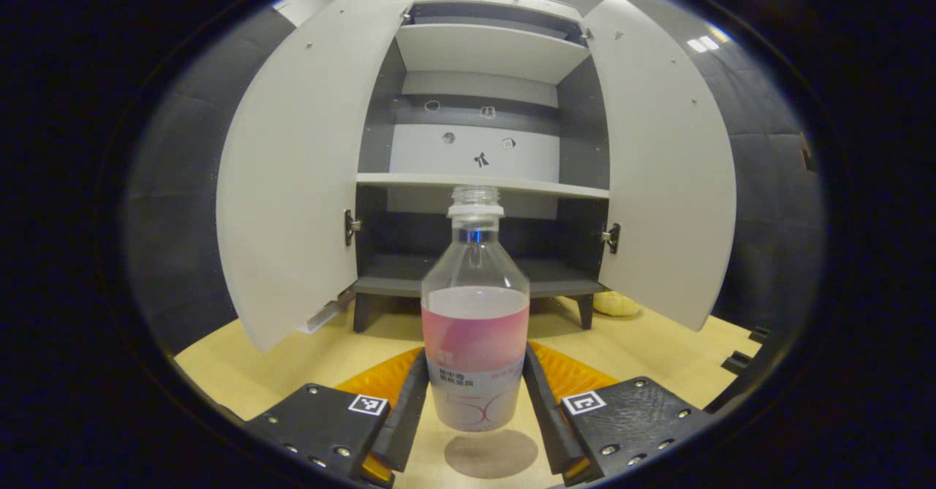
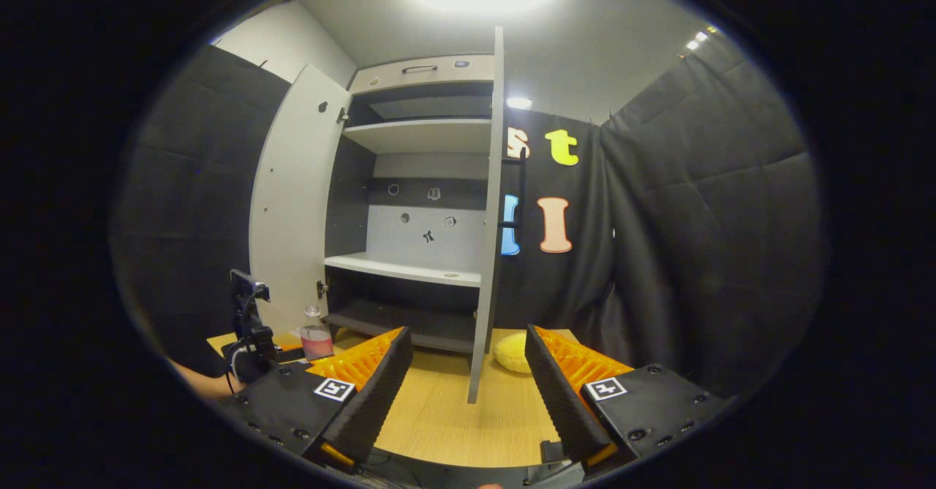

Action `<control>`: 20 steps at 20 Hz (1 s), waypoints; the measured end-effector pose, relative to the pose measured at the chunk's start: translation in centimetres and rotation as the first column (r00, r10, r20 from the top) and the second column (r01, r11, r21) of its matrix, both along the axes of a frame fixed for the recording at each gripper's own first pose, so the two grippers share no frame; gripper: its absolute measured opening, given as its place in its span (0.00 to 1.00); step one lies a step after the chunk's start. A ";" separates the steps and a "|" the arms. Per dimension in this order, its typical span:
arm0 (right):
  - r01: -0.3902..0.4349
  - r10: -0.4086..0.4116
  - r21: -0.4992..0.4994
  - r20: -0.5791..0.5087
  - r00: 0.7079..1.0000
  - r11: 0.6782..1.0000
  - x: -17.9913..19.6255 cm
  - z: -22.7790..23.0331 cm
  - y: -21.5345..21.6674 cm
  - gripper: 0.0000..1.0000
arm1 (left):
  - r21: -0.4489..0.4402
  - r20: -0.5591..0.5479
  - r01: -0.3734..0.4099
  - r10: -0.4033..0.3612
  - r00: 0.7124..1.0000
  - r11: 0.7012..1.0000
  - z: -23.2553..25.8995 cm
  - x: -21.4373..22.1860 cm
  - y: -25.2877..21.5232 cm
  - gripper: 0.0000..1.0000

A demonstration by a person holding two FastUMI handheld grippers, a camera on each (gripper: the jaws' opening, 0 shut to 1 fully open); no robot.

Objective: Grasp the bottle in the cabinet with the left hand and place it on the coaster, then close the right door with the right hand and the left door with the left hand.

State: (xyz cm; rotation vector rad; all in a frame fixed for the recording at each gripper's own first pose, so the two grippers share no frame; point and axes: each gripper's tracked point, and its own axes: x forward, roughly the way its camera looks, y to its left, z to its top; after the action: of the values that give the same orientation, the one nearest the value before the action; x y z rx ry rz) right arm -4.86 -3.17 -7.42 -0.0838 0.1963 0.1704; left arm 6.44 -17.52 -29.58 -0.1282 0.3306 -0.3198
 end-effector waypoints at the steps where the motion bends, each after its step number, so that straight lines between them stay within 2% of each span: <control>1: -0.005 0.005 -0.010 -0.004 1.000 1.000 -0.1 0.0 0.1 0.98 | 0.001 -0.007 0.004 -0.004 1.000 1.000 -0.6 -0.1 -0.2 0.71; 7: -0.003 0.003 -0.006 -0.018 1.000 1.000 0.1 -0.4 -0.4 0.98 | 0.042 -0.041 0.020 -0.018 0.999 0.999 -4.0 -1.4 -1.7 0.71; 15: -0.004 0.005 0.012 -0.036 0.999 1.000 0.5 -0.8 -0.8 0.99 | 0.057 -0.109 -0.011 0.018 0.994 0.998 -7.3 -3.0 -1.3 0.71; 17: -0.005 0.005 0.013 -0.034 0.999 1.000 0.7 -0.7 -0.9 0.99 | 0.064 -0.102 -0.015 0.021 0.995 0.998 -7.3 -4.1 -1.3 0.76; 19: -0.007 0.008 0.017 -0.036 0.999 1.000 0.7 -0.8 -0.9 0.98 | 0.073 -0.109 -0.011 0.019 0.994 0.997 -7.3 -4.6 -1.4 0.72; 20: -0.008 0.009 0.020 -0.037 0.999 1.000 0.8 -0.8 -0.9 0.98 | 0.078 -0.112 -0.010 0.019 0.994 0.997 -7.3 -4.8 -1.4 0.79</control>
State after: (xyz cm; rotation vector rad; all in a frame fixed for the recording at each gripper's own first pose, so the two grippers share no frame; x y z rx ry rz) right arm -4.05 -4.09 -8.27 -0.0619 0.2310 0.1822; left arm 1.61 -18.91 -36.84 -0.0729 0.4531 -0.2854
